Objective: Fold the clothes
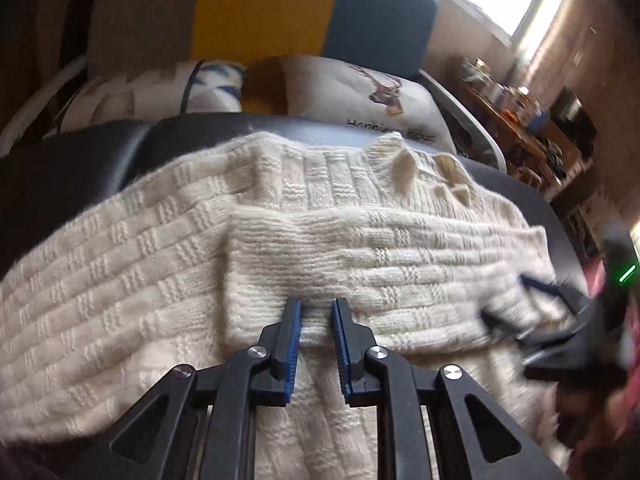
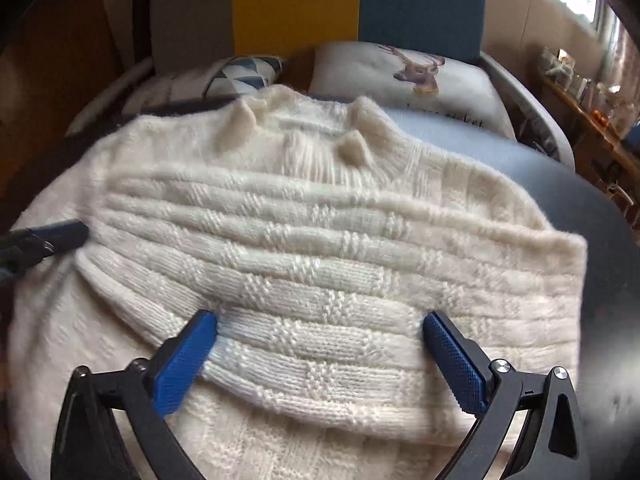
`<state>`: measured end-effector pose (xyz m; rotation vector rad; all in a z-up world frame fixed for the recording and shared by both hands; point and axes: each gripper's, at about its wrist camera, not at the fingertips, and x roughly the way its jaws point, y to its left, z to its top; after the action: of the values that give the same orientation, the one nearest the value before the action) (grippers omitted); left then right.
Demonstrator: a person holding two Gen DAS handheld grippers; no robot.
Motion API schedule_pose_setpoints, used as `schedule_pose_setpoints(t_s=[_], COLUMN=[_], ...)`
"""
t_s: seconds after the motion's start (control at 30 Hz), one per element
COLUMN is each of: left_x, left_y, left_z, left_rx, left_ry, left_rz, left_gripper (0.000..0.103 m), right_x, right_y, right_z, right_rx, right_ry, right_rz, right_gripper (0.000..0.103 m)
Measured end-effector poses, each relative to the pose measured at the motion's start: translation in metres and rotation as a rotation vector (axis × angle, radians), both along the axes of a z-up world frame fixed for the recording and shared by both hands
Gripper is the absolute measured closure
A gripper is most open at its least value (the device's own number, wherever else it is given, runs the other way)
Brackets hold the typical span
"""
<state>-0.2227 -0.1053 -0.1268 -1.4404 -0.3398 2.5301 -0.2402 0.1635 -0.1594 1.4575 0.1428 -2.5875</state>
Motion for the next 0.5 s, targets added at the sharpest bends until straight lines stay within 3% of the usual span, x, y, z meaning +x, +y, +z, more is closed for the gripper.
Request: schedule_pose_setpoints(t_s=[0.1, 0.17, 0.3, 0.37, 0.5], left_x=[0.023, 0.047, 0.114, 0.151, 0.231], left_y=[-0.02, -0.048, -0.126, -0.169, -0.261], left_z=[0.007, 0.005, -0.011, -0.015, -0.017], left_rx=[0.147, 0.3, 0.591, 0.637, 0.631], left_ry=[0.006, -0.016, -0.043, -0.016, 0.054], left_rz=[0.046, 0.109, 0.335, 0.471, 0.753], left_gripper=[0.086, 0.086, 0.085, 0.085, 0.082], right_x=[0.013, 0.031, 0.077, 0.095, 0.117], right_y=[0.005, 0.008, 0.006, 0.001, -0.004], right_z=[0.011, 0.024, 0.034, 0.03, 0.013], right_rx=[-0.056, -0.112, -0.206, -0.22, -0.246], right_ry=[0.025, 0.057, 0.081, 0.074, 0.064], right_rz=[-0.011, 0.002, 0.046, 0.059, 0.052], right_gripper=[0.0, 0.0, 0.0, 0.0, 0.0])
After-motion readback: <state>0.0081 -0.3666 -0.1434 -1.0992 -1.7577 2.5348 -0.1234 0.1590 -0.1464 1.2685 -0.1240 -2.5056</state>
